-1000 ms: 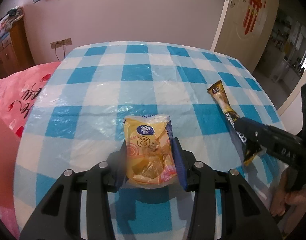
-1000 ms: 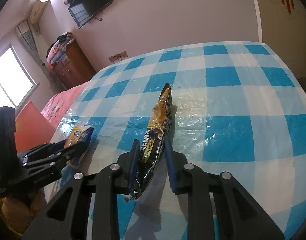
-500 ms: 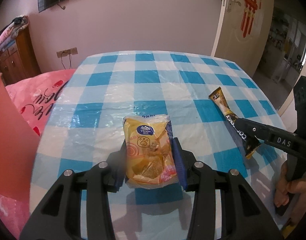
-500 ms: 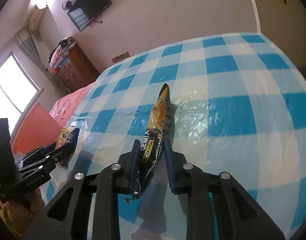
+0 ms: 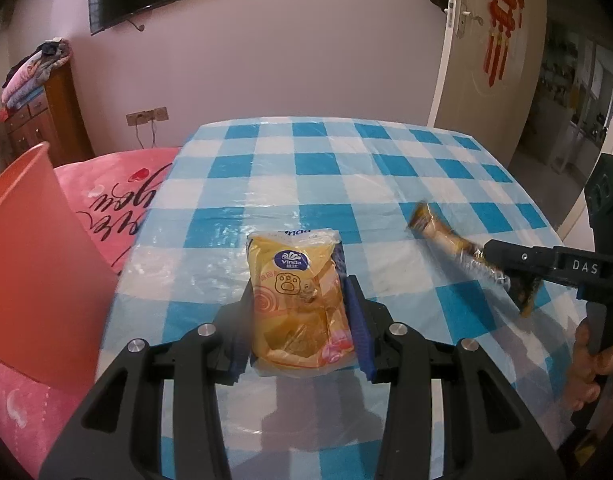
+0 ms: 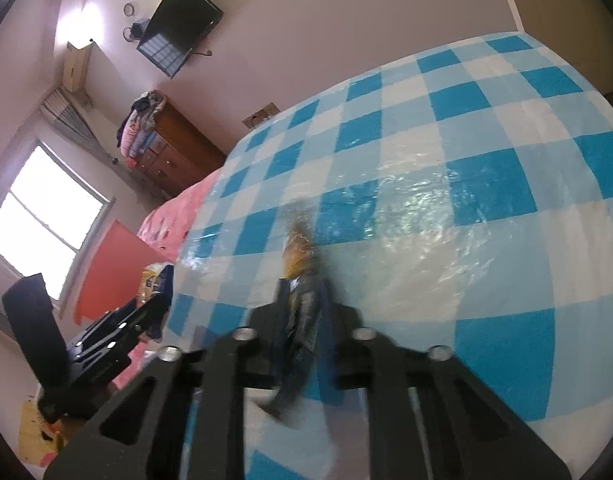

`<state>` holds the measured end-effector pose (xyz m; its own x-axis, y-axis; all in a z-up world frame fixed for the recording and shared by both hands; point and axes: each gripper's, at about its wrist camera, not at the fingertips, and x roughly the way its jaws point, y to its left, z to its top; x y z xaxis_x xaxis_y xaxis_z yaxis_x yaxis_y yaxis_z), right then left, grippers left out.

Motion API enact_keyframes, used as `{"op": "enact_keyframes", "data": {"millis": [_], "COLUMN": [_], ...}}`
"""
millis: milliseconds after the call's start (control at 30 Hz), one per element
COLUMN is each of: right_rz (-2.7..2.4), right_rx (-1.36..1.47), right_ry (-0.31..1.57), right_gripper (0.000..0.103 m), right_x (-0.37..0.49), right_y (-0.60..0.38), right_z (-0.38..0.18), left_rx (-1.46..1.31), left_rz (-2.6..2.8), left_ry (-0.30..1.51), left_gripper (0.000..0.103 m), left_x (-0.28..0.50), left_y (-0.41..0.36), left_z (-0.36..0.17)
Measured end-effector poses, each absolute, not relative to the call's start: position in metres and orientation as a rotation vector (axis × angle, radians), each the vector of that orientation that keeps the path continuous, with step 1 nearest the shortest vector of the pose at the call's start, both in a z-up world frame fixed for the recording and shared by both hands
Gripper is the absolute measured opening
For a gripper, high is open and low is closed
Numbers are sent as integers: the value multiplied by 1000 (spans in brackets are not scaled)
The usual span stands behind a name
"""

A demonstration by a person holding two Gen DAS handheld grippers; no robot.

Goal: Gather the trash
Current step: 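Hold the bread bag in the left tool while the right tool grasps the coffee stick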

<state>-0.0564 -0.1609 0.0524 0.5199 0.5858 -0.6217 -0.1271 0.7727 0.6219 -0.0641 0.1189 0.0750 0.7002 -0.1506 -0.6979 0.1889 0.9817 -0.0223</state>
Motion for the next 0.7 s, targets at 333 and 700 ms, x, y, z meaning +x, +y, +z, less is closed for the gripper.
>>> {"op": "enact_keyframes", "data": {"millis": [333, 700], "right_rz": [410, 437], "right_rx": [396, 138], "right_ry": [984, 981], "right_gripper": [16, 48], "right_x": [-62, -70], "right_y": [-133, -79], "right_z": [52, 48], "left_rx": [23, -16], "left_rz": [-172, -173], "left_ry": [769, 797], "left_gripper": [44, 44], "left_x": [-76, -87], "left_y": [143, 160], "left_z": [77, 66]}}
